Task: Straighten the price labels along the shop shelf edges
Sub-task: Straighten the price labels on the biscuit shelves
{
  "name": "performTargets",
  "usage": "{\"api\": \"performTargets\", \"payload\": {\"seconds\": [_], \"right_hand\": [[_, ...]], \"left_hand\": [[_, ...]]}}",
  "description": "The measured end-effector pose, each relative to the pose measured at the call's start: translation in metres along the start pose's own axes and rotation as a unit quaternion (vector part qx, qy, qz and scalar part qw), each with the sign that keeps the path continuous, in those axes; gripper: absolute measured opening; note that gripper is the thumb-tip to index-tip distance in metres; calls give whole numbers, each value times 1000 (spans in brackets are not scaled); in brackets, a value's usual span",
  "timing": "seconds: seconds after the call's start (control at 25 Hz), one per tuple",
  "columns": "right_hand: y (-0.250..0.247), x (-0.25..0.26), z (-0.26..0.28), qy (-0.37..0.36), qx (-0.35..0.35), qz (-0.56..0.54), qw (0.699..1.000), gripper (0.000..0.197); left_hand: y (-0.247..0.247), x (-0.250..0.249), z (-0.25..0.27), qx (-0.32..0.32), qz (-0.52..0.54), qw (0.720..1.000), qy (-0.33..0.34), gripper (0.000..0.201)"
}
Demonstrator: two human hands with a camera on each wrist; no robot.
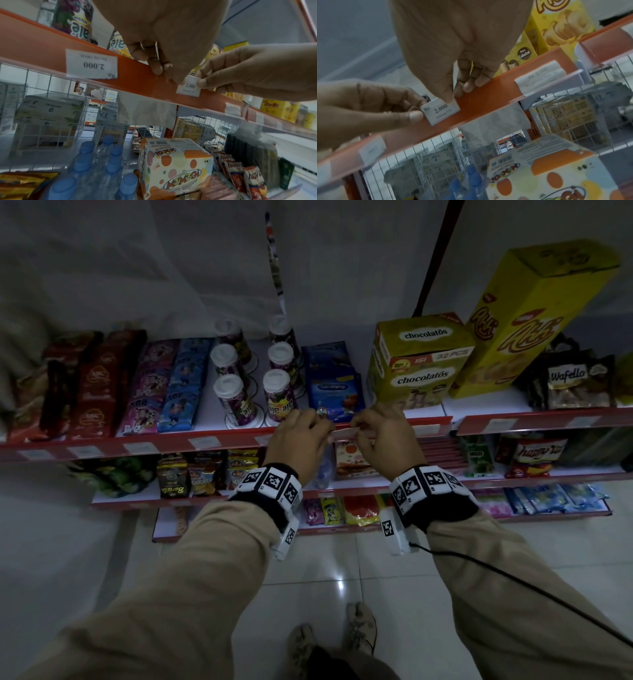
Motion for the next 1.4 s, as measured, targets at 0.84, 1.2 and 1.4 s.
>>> {"api": "performTargets", "payload": {"seconds": [0.84,1.2,1.4], "right_hand": [[8,4,11,-19,19,97,995,21],[1,7,13,-13,-23,70,997,29],[11,24,8,-35,-13,78,996,26]], "left_hand": [[7,-1,9,30,-49,998,28,30],[-10,5,15,13,-61,998,27,29],[-22,25,29,8,-77,997,-11,36]]}}
Point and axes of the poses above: each hand's wrist, its own z-axis away from the middle knuckle, its own y-axis out of the palm, x = y × z, the point moved 10 cm from there along -z, towards the middle knuckle, and after that the axes turned 13 degrees about -x, right-handed, at the moved point
